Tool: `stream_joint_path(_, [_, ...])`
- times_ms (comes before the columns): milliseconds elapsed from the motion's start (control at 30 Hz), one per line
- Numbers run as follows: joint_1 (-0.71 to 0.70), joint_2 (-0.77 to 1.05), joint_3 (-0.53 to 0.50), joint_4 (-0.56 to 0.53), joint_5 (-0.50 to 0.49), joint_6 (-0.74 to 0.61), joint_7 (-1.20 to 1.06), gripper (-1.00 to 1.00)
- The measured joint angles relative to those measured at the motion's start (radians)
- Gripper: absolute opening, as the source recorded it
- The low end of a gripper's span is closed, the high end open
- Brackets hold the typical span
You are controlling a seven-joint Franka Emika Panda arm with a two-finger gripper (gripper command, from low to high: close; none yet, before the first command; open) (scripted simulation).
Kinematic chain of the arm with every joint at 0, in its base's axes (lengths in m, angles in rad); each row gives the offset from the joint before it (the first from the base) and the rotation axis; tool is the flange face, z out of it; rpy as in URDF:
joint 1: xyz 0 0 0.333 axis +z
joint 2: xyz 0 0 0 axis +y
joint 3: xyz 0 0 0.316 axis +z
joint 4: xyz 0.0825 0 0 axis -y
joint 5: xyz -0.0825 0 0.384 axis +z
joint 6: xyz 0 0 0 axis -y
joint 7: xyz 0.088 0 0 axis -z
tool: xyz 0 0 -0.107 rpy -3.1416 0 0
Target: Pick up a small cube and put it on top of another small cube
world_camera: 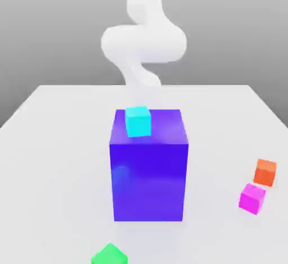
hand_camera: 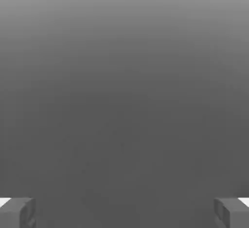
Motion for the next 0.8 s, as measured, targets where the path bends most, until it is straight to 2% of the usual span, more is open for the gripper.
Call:
stream_joint_path(467, [0.11, 0.515, 0.232, -0.176, -0.136, 0.253, -0.013, 0.0])
stream_joint_path(800, [0.253, 0.867, 0.331, -0.295, -0.179, 0.439, -0.056, 0.0])
